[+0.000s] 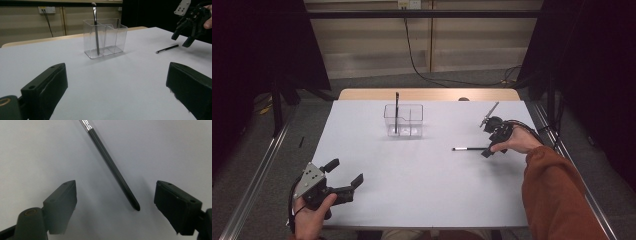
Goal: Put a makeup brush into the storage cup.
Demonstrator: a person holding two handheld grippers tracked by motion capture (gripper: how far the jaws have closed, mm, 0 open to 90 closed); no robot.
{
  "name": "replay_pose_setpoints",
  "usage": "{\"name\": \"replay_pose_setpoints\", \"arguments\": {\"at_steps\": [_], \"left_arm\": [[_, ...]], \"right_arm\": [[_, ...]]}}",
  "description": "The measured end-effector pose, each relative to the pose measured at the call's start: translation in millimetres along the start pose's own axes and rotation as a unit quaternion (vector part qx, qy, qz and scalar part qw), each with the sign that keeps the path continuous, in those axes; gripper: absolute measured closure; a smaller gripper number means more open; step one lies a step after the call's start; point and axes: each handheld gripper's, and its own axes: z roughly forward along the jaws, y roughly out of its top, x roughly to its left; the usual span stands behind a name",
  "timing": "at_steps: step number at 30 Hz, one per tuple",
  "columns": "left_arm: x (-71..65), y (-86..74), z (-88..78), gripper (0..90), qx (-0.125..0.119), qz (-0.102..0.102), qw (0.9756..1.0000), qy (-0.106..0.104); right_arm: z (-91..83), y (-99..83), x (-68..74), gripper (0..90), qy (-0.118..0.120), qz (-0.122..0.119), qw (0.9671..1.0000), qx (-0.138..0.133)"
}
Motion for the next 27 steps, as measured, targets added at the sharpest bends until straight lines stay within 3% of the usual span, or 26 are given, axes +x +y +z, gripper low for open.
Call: {"name": "replay_pose_setpoints", "arguments": {"at_steps": [4,7,9,14,16,21,27], "left_arm": [[0.0,0.0,0.1,3.6,0.001,0.001,1.0000,-0.001],[0.0,-0.2,0.6,3.6,0.001,0.000,1.0000,-0.003],[0.0,-0.3,1.2,3.6,0.002,-0.001,1.0000,-0.004],[-0.2,-0.1,1.7,3.6,0.004,0.002,1.0000,-0.005],[-0.2,-0.2,1.9,3.6,0.004,0.002,1.0000,-0.006],[-0.8,-0.2,2.2,3.6,0.006,0.002,1.0000,-0.007],[-0.9,-0.1,2.8,3.6,0.005,0.003,0.9999,-0.009]], "right_arm": [[-0.5,0.7,-2.9,29.8,-0.014,-0.011,0.9998,0.007],[2.0,1.0,-4.6,32.1,-0.020,-0.019,0.9994,0.019],[2.8,2.1,-5.9,34.8,-0.016,-0.019,0.9996,0.012],[5.3,4.6,-8.5,42.9,-0.013,-0.027,0.9991,0.029],[7.9,4.2,-8.3,44.3,-0.002,-0.026,0.9991,0.034],[12.8,5.2,-7.7,47.7,-0.011,-0.036,0.9983,0.045],[16.3,10.3,-6.5,50.1,-0.004,-0.051,0.9964,0.067]]}}
